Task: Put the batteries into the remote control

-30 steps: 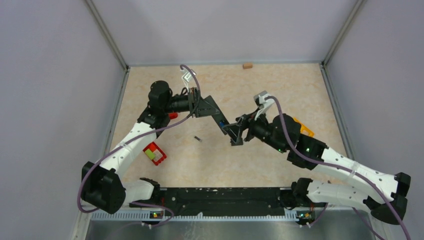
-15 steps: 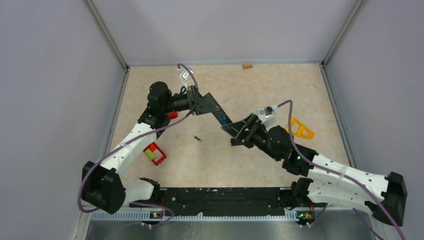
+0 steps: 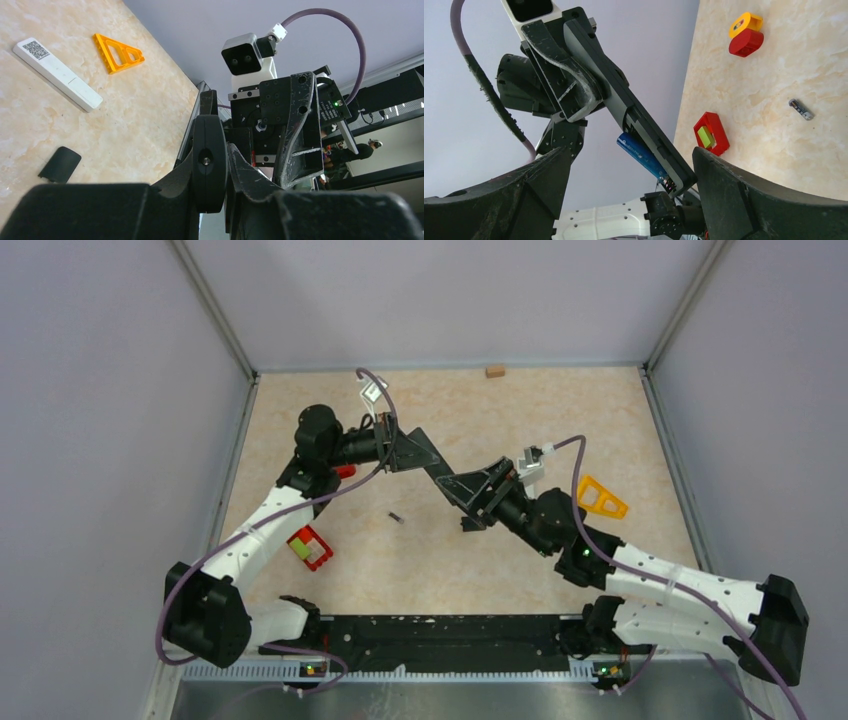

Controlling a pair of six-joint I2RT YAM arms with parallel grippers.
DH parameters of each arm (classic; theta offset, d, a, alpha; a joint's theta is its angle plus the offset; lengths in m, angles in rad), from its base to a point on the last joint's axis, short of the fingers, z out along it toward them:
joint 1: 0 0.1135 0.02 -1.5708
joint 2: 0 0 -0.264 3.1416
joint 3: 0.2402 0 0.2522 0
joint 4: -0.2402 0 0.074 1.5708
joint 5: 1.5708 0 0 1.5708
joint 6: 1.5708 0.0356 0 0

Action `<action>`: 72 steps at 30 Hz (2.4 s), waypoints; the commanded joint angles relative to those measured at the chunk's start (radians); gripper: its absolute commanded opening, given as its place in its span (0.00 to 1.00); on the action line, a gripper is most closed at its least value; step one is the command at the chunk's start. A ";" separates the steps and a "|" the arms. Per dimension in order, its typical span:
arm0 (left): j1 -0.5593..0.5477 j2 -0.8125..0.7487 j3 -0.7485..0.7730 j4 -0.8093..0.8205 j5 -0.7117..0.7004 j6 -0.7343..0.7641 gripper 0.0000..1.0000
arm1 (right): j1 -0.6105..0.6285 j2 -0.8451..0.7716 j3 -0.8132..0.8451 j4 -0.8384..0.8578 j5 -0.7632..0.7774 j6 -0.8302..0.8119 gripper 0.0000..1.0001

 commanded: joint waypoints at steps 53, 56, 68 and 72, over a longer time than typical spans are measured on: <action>0.004 -0.055 -0.017 0.059 0.006 0.018 0.00 | -0.031 0.039 0.040 0.070 -0.018 0.015 0.37; 0.004 -0.054 -0.015 0.060 0.004 0.012 0.00 | -0.032 0.040 0.033 0.081 -0.022 0.012 0.35; 0.006 -0.041 -0.020 0.045 -0.013 0.044 0.00 | -0.041 -0.003 0.049 0.026 0.008 -0.058 0.74; 0.009 -0.035 -0.015 -0.003 -0.026 0.081 0.00 | -0.057 -0.045 0.034 -0.022 0.015 -0.106 0.75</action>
